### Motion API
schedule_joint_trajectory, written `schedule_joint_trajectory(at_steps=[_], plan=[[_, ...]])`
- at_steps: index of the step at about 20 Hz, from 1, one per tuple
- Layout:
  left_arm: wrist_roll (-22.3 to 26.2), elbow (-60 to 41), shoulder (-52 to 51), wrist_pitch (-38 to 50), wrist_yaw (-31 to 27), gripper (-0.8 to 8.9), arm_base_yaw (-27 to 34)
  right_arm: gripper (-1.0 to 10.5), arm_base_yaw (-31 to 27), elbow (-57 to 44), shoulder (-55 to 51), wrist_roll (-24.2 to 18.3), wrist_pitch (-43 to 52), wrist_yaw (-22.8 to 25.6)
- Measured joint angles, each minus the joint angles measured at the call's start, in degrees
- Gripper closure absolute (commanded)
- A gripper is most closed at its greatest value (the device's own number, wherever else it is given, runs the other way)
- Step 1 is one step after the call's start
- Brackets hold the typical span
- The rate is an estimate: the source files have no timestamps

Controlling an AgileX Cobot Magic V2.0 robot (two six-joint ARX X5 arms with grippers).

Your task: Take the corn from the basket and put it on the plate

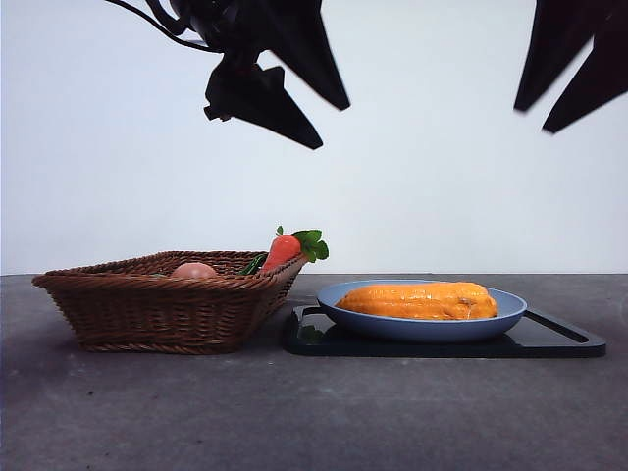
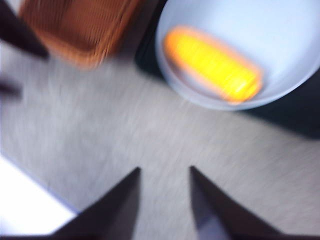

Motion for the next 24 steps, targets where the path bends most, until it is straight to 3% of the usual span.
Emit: schedule_joint_trajectory(at_steps=[1, 6, 12, 17, 20, 24], plan=[[0.0, 0.0, 0.0, 0.0, 0.0, 8.11, 0.0, 9.5, 0.9, -1.3, 0.0, -0.1, 0.5, 0.0], [0.0, 0.0, 0.0, 0.0, 0.0, 8.06, 0.0, 9.4, 4.3, -6.5, 0.0, -0.2, 5.5, 0.3], [0.0, 0.0, 0.0, 1.1, 0.0, 8.06, 0.0, 9.4, 4.3, -6.5, 0.0, -0.1, 11.3, 0.2], [0.0, 0.0, 0.0, 8.6, 0.0, 8.06, 0.0, 9.4, 3.8, -6.5, 0.0, -0.1, 16.0, 0.2], [4.1, 0.0, 0.0, 12.5, 0.0, 8.06, 0.7, 9.4, 3.8, -6.5, 0.0, -0.1, 18.2, 0.3], [6.0, 0.0, -0.6, 19.5, -1.7, 8.06, 3.6, 9.4, 3.8, -6.5, 0.0, -0.1, 21.5, 0.2]])
